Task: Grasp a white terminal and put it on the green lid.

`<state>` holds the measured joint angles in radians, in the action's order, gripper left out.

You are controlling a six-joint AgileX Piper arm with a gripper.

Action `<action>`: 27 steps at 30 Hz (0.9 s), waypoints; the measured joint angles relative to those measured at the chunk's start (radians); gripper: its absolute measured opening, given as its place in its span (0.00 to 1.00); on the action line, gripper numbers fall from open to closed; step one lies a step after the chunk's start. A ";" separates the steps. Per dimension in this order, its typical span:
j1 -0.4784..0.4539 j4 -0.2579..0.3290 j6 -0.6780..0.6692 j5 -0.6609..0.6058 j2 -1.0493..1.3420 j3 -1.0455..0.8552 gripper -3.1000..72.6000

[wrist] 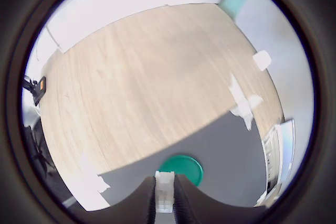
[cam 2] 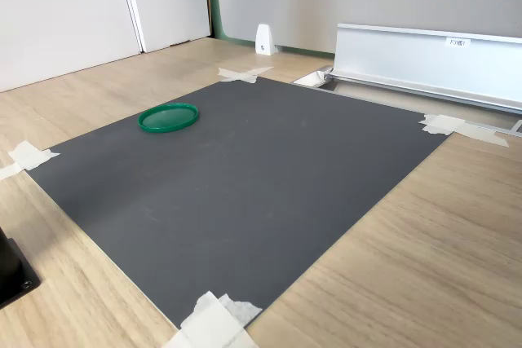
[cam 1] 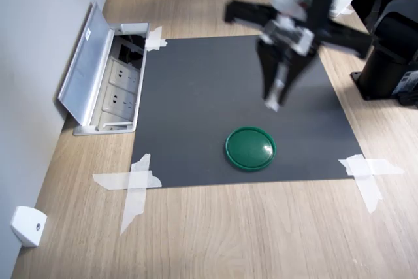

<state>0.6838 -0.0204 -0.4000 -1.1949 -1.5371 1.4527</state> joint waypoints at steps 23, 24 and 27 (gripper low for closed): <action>-0.100 -0.114 0.019 0.135 -0.163 -0.190 0.16; -0.102 -0.114 0.015 0.155 -0.161 -0.213 0.16; -0.113 -0.113 0.002 0.213 -0.157 -0.269 0.16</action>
<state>0.5706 -0.1331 -0.3985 -0.9814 -1.6941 1.1837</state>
